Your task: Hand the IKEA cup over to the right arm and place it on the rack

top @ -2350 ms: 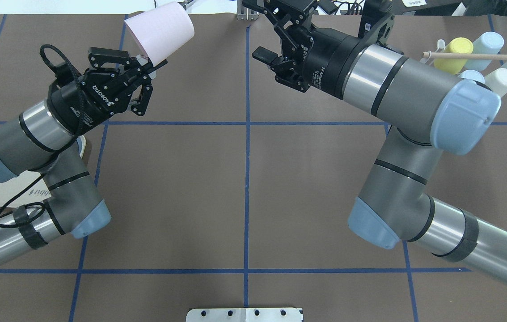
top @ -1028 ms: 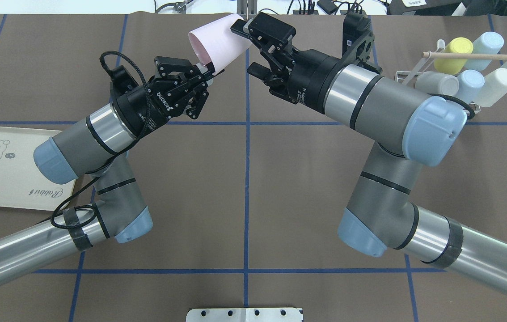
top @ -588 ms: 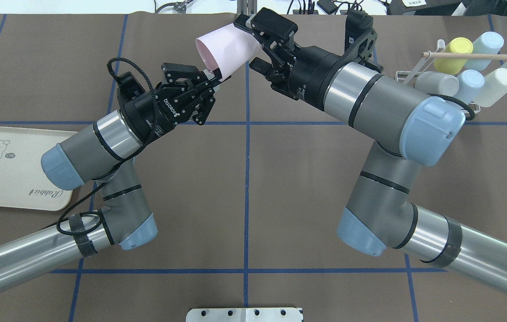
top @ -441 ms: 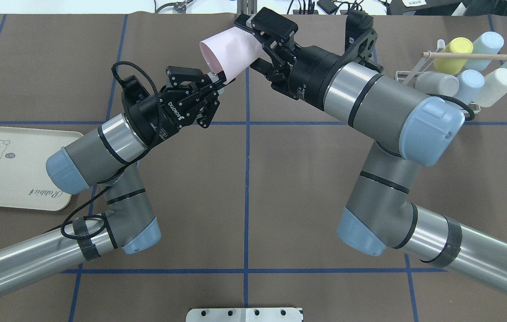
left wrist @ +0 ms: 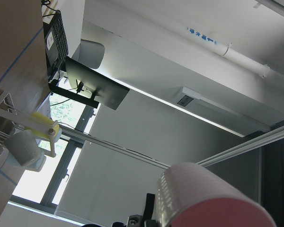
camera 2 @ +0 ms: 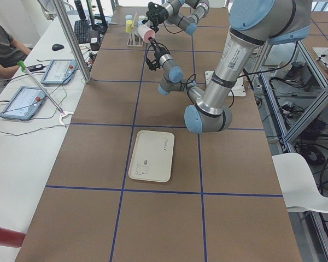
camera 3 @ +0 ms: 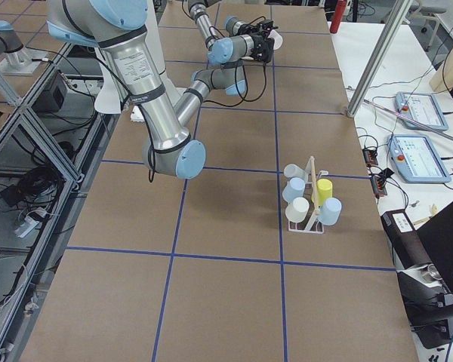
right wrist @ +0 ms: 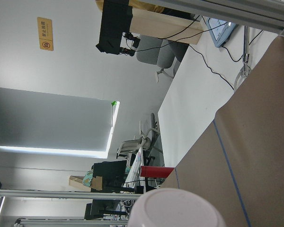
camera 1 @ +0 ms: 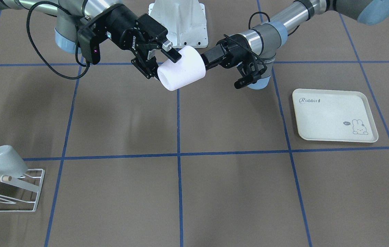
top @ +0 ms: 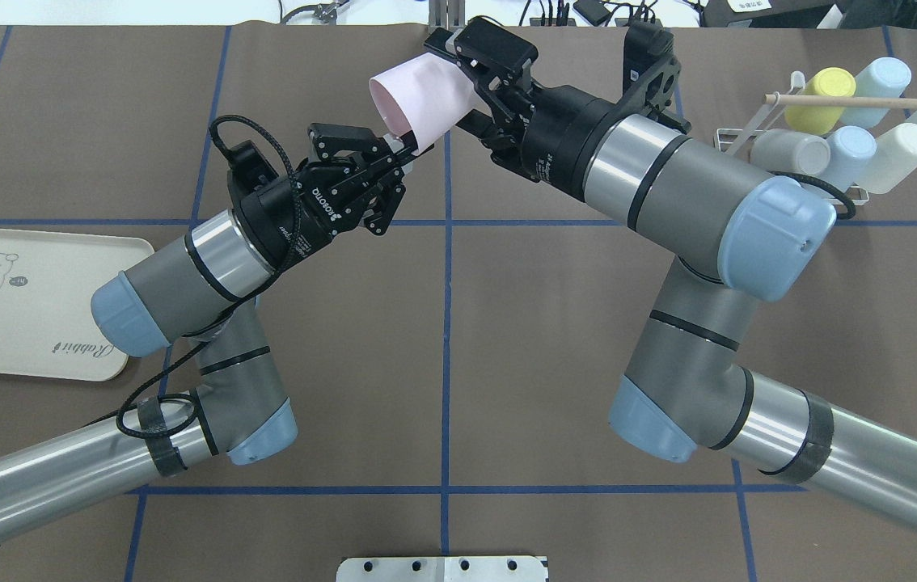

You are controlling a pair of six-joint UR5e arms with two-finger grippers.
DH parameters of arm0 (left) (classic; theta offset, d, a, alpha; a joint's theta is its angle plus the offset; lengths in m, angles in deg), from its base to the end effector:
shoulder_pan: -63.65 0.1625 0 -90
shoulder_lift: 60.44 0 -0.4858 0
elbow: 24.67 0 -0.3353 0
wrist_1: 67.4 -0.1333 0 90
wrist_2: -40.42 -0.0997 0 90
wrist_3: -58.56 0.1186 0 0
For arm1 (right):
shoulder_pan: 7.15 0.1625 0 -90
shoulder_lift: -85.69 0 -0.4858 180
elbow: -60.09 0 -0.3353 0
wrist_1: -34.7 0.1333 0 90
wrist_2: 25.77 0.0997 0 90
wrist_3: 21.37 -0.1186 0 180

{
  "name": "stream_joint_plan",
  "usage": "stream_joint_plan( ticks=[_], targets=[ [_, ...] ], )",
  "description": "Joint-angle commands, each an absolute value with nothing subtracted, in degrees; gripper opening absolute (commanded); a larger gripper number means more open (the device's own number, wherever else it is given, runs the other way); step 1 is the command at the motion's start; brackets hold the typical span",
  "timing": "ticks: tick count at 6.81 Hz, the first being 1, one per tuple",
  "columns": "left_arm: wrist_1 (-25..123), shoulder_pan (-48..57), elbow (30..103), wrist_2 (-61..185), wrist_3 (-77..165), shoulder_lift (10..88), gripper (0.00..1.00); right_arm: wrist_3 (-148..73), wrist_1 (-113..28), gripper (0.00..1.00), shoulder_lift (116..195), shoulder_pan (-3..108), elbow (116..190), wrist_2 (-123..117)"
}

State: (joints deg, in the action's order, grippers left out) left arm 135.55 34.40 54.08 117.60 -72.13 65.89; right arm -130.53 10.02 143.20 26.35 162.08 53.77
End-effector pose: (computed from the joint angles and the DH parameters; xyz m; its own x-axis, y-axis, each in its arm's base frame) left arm 0.4409 -0.4298 0.2591 -0.8869 -0.2319 -0.3995 0.0365 0.8270 -0.5611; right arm -0.3950 -0.4471 0.2040 -0.4917 0.0616 0.8686 -0.5545 0.7469 -0.3669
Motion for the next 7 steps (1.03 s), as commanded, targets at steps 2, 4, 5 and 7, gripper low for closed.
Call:
stream_joint_plan(
  ticks=[2, 4, 5, 7],
  targets=[
    [135.4, 34.9, 54.3, 116.8, -72.1, 66.3, 0.0, -130.5, 10.1, 1.0, 143.1, 26.3, 162.0, 53.9],
    [134.7, 35.3, 54.3, 116.7, -72.1, 66.3, 0.0, -130.6, 10.2, 1.0, 143.2, 26.3, 162.0, 53.9],
    [134.7, 35.4, 54.4, 116.7, -72.1, 66.2, 0.0, -130.6, 10.2, 1.0, 143.2, 26.3, 162.0, 53.9],
    [134.8, 35.4, 54.7, 116.7, -72.1, 66.3, 0.0, -130.6, 10.3, 0.99, 143.2, 26.3, 161.9, 53.8]
  ],
)
